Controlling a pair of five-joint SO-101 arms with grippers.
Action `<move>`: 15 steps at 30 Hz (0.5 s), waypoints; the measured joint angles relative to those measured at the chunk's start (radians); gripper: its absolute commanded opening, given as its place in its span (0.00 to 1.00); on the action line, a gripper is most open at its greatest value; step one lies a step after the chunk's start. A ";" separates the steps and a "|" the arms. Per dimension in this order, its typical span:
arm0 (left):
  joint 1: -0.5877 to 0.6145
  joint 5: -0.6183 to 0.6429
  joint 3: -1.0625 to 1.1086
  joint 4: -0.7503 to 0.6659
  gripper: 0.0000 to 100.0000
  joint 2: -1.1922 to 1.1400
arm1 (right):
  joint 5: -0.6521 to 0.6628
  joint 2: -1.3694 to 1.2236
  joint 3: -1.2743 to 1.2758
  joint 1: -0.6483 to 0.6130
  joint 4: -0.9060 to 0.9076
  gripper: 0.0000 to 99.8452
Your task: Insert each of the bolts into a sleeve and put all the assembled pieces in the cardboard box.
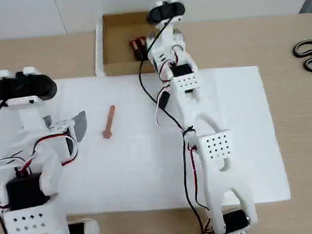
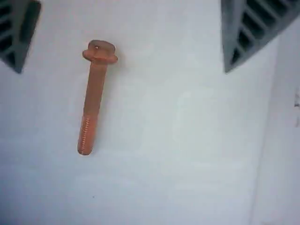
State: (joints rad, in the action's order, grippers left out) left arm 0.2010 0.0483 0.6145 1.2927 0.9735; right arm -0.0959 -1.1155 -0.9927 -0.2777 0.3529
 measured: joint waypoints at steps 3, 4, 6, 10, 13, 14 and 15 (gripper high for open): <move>0.000 0.000 0.000 0.009 0.26 0.000 | 0.000 0.000 -0.084 0.020 0.104 0.27; 0.000 0.000 0.000 0.009 0.26 0.000 | 0.000 0.000 -0.121 0.026 0.160 0.27; 0.000 0.000 0.000 0.009 0.26 0.000 | 0.000 0.000 -0.209 0.038 0.292 0.27; 0.000 -0.002 0.000 0.009 0.26 0.000 | 0.000 0.002 -0.379 0.060 0.555 0.27; 0.000 -0.002 0.000 0.009 0.26 0.000 | 0.000 0.002 -0.499 0.066 0.744 0.27; 0.000 -0.002 0.000 0.009 0.26 0.000 | 0.000 0.002 -0.545 0.066 0.807 0.27; 0.000 -0.002 0.000 0.009 0.26 0.000 | 0.000 0.002 -0.588 0.063 0.867 0.27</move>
State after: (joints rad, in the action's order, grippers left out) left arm 0.2010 0.0468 0.6145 1.3019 0.9735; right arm -0.0959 -1.1139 -1.5804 -0.2148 1.2198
